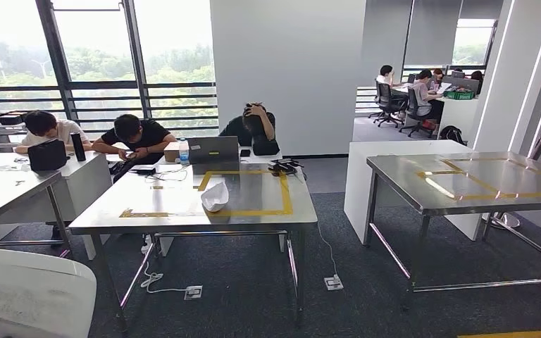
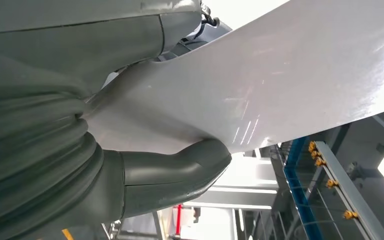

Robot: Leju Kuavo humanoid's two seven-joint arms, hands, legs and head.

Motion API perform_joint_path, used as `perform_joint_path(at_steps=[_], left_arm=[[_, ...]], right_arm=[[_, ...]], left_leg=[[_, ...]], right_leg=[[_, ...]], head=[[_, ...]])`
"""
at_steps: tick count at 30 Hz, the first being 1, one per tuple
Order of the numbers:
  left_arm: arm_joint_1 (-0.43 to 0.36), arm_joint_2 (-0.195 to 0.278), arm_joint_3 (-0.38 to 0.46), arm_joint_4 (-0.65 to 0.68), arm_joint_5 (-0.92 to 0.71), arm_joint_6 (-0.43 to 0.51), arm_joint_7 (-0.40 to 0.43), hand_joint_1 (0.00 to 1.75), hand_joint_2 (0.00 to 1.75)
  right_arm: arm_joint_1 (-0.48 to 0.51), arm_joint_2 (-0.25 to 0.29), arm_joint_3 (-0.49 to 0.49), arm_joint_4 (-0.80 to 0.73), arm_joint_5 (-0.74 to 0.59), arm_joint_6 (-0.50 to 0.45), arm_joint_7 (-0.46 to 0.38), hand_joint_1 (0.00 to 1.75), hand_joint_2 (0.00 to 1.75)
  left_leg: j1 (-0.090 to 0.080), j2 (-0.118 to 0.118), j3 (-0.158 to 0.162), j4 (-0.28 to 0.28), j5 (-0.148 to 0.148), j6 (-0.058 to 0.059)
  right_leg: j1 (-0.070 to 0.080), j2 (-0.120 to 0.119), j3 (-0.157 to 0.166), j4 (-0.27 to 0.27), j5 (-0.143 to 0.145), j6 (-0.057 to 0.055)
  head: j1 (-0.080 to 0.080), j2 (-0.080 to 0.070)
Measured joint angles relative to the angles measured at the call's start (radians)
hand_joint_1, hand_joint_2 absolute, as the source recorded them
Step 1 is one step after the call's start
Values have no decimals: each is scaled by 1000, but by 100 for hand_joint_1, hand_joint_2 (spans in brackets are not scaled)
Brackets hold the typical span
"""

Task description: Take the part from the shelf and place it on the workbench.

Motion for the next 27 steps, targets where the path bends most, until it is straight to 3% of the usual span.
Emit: perform_joint_path(at_steps=[2,4,6,7,9,11,12,14,15,17,19,21,22,23,25,27], left_arm=[[-6,-1,0,2,0,-3,6,175,175],[-12,-3,0,10,5,-8,14,175,175],[-12,-5,0,21,10,-13,16,175,175],[-12,-6,0,26,10,-16,17,175,175],[-14,-6,0,35,11,-22,24,175,175],[-20,-8,0,42,11,-24,31,175,175],[-22,-8,-1,45,10,-25,31,175,175],[-23,-10,0,48,11,-27,30,175,175],[-22,-9,0,49,11,-28,30,175,175],[-22,-7,0,49,13,-30,27,175,175],[-18,-8,0,49,14,-32,24,175,175],[-11,-9,0,49,14,-35,22,175,175],[-9,-10,0,50,14,-35,21,175,175],[-7,-11,0,50,14,-36,21,175,175],[-7,-12,0,49,14,-37,22,175,175],[-8,-12,0,49,14,-39,22,175,175]], right_arm=[[0,1,-1,0,2,0,-6,0,0],[1,0,-1,0,2,1,-12,0,0],[2,0,-2,0,2,2,-21,0,0],[2,1,-2,0,2,2,-23,0,0],[0,1,-2,0,4,2,-22,0,0],[-1,2,-2,0,5,2,-21,0,0],[-1,2,-2,0,5,2,-22,0,0],[-3,2,-2,0,5,-4,-19,0,0],[-5,2,-2,0,4,-10,-15,0,0],[-7,2,-4,0,0,-20,-9,0,0],[-6,3,-9,0,-4,-25,-10,0,0],[-1,3,-15,0,-5,-30,-11,0,0],[1,3,-18,0,-4,-33,-10,0,0],[3,3,-19,0,-3,-37,-10,0,0],[2,3,-19,0,0,-43,-12,0,0],[0,3,-19,0,2,-47,-19,0,0]], left_leg=[[-4,53,-27,46,-29,-7],[-5,115,-82,166,-93,-13],[-3,131,-126,264,-126,-18],[-2,134,-123,264,-116,-20],[-3,159,-60,156,-56,-18],[-9,206,6,41,-19,-5],[-12,220,20,14,-16,3],[-14,206,19,9,-19,21],[-12,196,18,8,-18,27],[-9,179,18,4,-16,39],[-7,167,16,3,-16,48],[-8,152,15,4,-16,51],[-9,143,16,5,-16,51],[-9,136,17,5,-17,50],[-10,126,20,6,-19,47],[-12,119,19,7,-20,37]], right_leg=[[-4,-29,8,-13,7,-14],[-2,-57,10,-17,7,-22],[0,-87,10,-15,4,-24],[0,-101,11,-14,1,-23],[1,-128,18,-11,-6,-18],[8,-151,26,-7,-16,-8],[12,-160,29,-6,-20,-3],[15,-178,33,-6,-25,5],[13,-176,35,-3,-29,11],[7,-126,18,41,-60,22],[3,-63,-42,160,-120,28],[3,-47,-107,276,-154,28],[3,-45,-119,287,-142,27],[3,-45,-111,258,-111,25],[4,-42,-57,121,-34,17],[6,-39,-18,23,-2,12]], head=[[-3,0],[-5,0],[-5,0],[-5,0],[-5,0],[-5,0],[-5,0],[-3,0],[-3,0],[-2,0],[-1,0],[0,0],[0,0],[0,0],[1,0],[1,0]])
